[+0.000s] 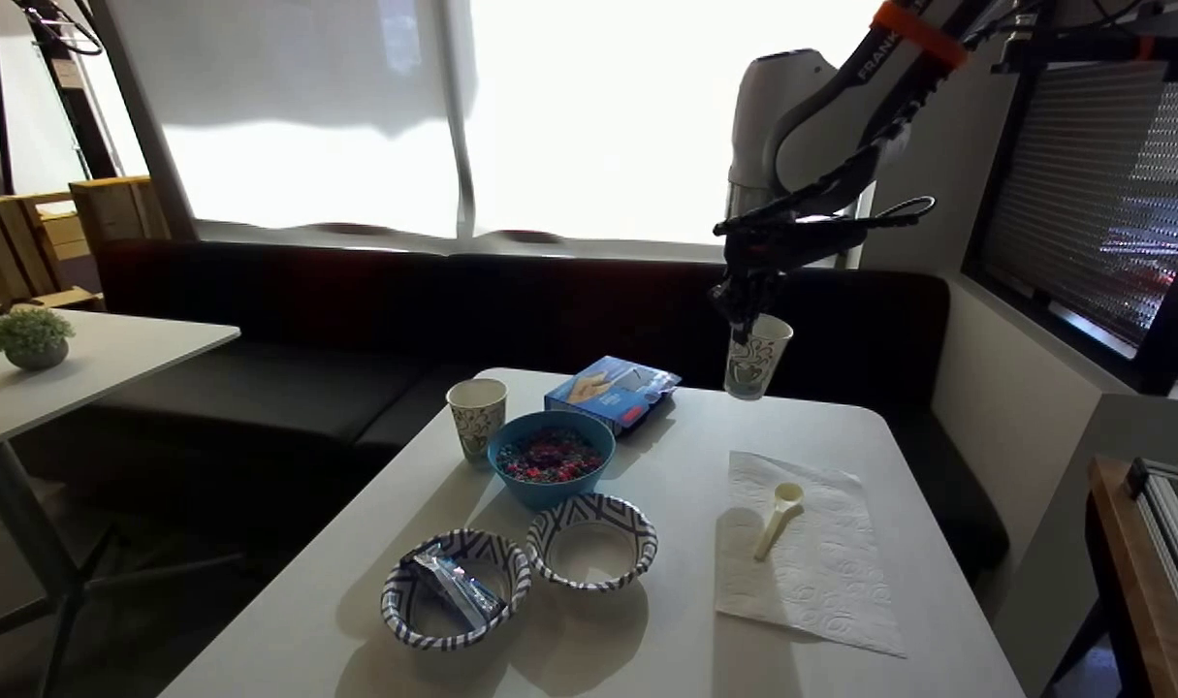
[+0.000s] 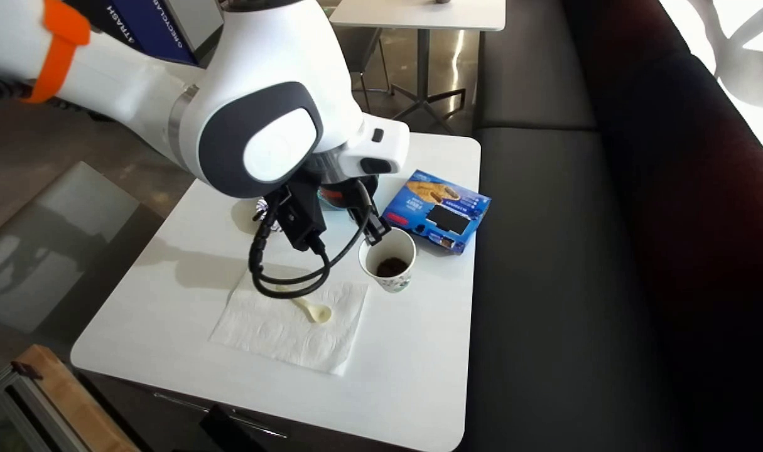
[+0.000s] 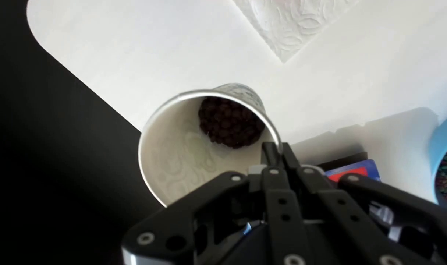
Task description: Remove the coffee cup from the blue bowl.
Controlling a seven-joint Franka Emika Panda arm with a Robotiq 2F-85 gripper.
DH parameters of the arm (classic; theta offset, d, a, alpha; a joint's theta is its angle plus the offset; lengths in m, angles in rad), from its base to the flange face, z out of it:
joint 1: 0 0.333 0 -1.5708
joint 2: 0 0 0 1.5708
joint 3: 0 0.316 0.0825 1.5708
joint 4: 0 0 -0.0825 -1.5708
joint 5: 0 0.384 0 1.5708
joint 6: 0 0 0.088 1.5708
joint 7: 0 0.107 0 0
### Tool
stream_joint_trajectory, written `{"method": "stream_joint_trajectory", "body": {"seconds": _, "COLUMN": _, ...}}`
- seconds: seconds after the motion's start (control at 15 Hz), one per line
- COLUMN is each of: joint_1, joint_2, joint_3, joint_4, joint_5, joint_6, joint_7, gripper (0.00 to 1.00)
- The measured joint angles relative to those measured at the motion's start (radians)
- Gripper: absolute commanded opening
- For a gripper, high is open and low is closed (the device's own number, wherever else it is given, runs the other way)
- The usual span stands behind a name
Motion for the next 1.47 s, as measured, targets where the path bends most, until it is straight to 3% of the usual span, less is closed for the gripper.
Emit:
{"method": "stream_joint_trajectory", "body": {"seconds": 0.6, "joint_1": -0.107, "joint_2": 0.138, "joint_3": 0.021, "joint_4": 0.074, "joint_5": 0.150, "joint_6": 0.059, "joint_7": -0.230, "gripper": 0.01}}
{"method": "stream_joint_trajectory", "body": {"seconds": 1.13, "joint_1": -0.158, "joint_2": 0.222, "joint_3": 0.021, "joint_4": 0.129, "joint_5": 0.169, "joint_6": 0.034, "joint_7": -0.285, "gripper": 0.01}}
{"method": "stream_joint_trajectory", "body": {"seconds": 1.27, "joint_1": -0.163, "joint_2": 0.234, "joint_3": 0.021, "joint_4": 0.137, "joint_5": 0.169, "joint_6": 0.030, "joint_7": -0.292, "gripper": 0.29}}
{"method": "stream_joint_trajectory", "body": {"seconds": 1.47, "joint_1": -0.166, "joint_2": 0.248, "joint_3": 0.023, "joint_4": 0.148, "joint_5": 0.169, "joint_6": 0.026, "joint_7": -0.298, "gripper": 0.51}}
